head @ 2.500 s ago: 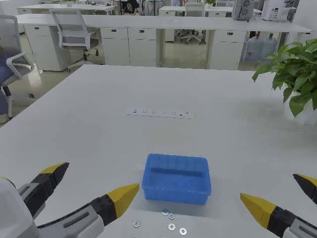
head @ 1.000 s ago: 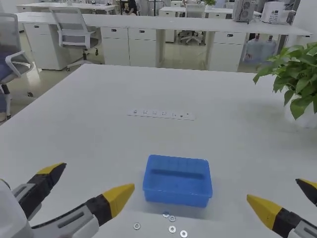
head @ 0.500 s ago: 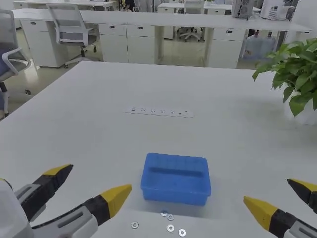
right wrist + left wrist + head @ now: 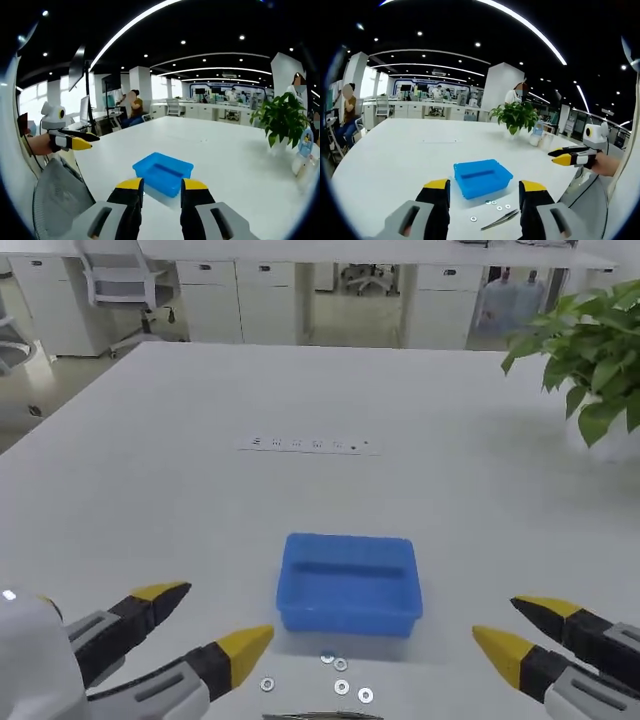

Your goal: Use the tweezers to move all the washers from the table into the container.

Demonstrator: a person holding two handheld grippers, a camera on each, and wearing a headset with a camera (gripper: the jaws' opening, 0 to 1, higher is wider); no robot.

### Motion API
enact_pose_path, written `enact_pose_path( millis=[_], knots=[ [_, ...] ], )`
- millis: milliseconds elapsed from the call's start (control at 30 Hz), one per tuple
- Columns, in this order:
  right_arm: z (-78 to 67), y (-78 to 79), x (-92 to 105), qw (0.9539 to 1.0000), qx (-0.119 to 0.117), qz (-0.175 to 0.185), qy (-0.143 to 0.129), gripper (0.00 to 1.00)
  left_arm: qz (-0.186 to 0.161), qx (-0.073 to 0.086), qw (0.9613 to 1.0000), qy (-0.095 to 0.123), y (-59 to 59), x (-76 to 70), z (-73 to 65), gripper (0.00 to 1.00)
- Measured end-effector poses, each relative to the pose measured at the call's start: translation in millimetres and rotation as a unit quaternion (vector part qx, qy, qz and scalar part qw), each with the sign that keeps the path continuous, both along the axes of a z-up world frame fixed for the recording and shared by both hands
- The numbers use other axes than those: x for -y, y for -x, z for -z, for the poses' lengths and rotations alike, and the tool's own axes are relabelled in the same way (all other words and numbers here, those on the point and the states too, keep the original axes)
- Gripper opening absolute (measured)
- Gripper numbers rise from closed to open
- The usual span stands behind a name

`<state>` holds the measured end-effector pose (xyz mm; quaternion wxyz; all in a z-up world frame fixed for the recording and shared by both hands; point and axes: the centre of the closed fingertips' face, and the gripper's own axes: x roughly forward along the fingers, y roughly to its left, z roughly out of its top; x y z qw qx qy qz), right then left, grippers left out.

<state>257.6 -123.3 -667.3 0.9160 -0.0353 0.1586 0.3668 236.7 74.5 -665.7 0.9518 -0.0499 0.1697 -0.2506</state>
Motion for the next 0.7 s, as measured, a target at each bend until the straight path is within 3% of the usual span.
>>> enact_pose_path(
  millis=[100,133,200,267,333,433,533,567,700],
  knots=[
    [11.4,2.9,-5.2,0.9997,-0.015,-0.016,0.014,0.25,0.038,-0.032,0.9987,-0.011,4.9,10.9,18.7,0.49],
    [14.9,3.7,-6.6,0.9994,-0.022,-0.020,0.018,0.25,0.043,-0.036,0.9983,-0.012,5.2,12.1,20.7,0.47],
    [20.1,3.6,-9.9,0.9989,-0.028,-0.028,0.024,0.25,0.071,-0.059,0.9955,-0.022,7.3,18.5,31.8,0.44],
    [25.1,2.9,-14.2,0.9983,-0.035,-0.036,0.029,0.24,0.108,-0.076,0.9903,-0.042,8.6,21.9,44.0,0.38],
    [28.5,1.8,-18.9,0.9978,-0.042,-0.043,0.028,0.24,0.148,-0.091,0.9838,-0.043,12.1,30.5,51.1,0.28],
    [33.4,1.6,-26.2,0.9966,-0.050,-0.057,0.031,0.22,0.181,-0.121,0.9743,-0.058,12.9,33.2,66.5,0.26],
    [44.0,1.6,-33.8,0.9944,-0.064,-0.074,0.039,0.20,0.197,-0.132,0.9684,-0.077,9.2,33.9,77.1,0.24],
    [47.4,2.0,-35.6,0.9936,-0.068,-0.079,0.042,0.20,0.197,-0.134,0.9681,-0.078,6.9,34.3,78.8,0.21],
    [61.3,3.5,-45.3,0.9901,-0.087,-0.098,0.049,0.20,0.218,-0.161,0.9564,-0.110,3.8,33.7,96.3,0.15]
  ],
)
